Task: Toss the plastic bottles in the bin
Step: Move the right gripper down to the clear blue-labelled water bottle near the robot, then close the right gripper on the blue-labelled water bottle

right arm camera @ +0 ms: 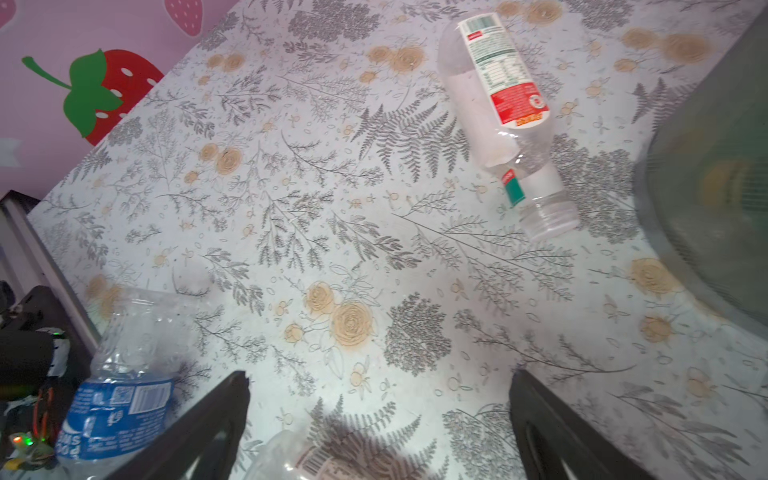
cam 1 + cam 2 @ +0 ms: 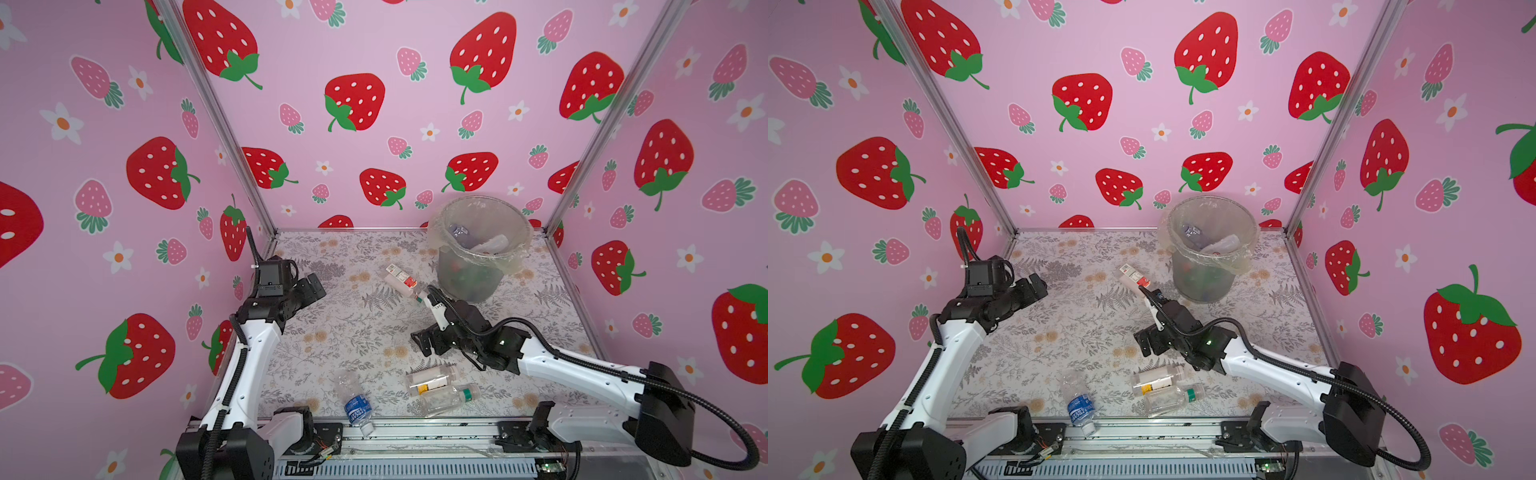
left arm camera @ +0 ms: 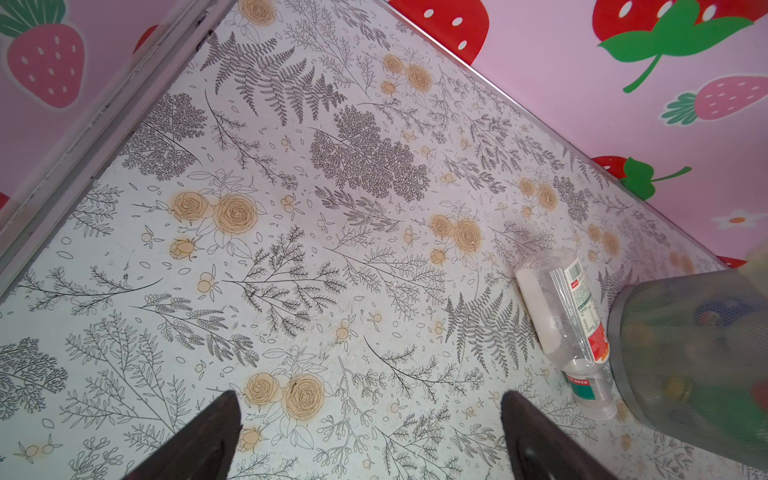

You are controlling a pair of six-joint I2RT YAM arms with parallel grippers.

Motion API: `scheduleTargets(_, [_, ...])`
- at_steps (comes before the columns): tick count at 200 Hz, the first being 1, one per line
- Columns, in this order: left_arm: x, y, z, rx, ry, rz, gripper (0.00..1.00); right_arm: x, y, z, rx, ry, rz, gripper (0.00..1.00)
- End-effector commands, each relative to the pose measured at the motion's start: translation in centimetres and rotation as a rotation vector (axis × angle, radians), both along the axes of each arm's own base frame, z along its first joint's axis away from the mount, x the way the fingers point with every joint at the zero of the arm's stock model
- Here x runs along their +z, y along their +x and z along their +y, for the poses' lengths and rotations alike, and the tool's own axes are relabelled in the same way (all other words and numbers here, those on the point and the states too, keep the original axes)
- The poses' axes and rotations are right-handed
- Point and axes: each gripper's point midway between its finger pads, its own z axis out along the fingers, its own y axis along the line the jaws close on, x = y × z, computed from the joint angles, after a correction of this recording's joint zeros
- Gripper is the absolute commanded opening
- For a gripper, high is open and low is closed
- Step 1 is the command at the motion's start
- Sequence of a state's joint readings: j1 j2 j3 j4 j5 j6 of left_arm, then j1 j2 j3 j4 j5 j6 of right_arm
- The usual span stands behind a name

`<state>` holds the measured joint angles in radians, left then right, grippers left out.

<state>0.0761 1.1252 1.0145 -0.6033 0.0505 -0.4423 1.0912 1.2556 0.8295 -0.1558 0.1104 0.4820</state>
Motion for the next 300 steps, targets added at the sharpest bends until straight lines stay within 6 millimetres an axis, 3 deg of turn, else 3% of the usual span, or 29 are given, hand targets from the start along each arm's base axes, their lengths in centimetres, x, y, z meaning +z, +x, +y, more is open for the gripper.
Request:
scheduleTargets(1, [1.3,0.0,0.7,0.019,0.027,-0.018,0.99,2.0,-1.2,2.4,-0.066,0.084,0.031,0.99])
scheduleTargets(42, [1.3,-0.1,0.9,0.03,0.031,-0.013,0.99,-0.3,-5.9,6.4,-0.054,0.007,0.126,0.99])
scheduleTargets(63, [1.3,-0.2,0.9,0.031,0.028,-0.012,0.99,-1.5,-7.1,7.6,-0.069,-0.024,0.163,0.99])
scheduleTargets(68, [1.3,-0.2,0.8,0.031,0.027,-0.012,0.99,-1.7,-8.7,8.3,-0.039,-0.028,0.167,0.99])
scheduleTargets(103, [1.3,-0.2,1.0,0.039,0.028,-0.011,0.99,-2.6,-12.4,11.1,0.013,-0.067,0.179,0.99])
scheduleTargets(150, [1.2,-0.3,1.1,0.049,0.03,-0.001,0.99,-5.0,-15.8,12.8,0.047,-0.127,0.209,0.99])
scheduleTargets(233, [1.3,-0.5,1.6,0.066,0.028,-0.006,0.99,-8.8,-16.6,17.3,0.096,-0.224,0.184,0.99])
scheduleTargets(262, [1.4,-0.6,1.7,0.068,0.034,-0.011,0.99,-10.2,-16.1,17.4,0.091,-0.289,0.151,1.0])
scheduleTargets(300, [1.4,-0.6,1.6,0.068,0.029,-0.007,0.99,-12.0,-15.1,16.8,0.068,-0.323,0.167,0.91])
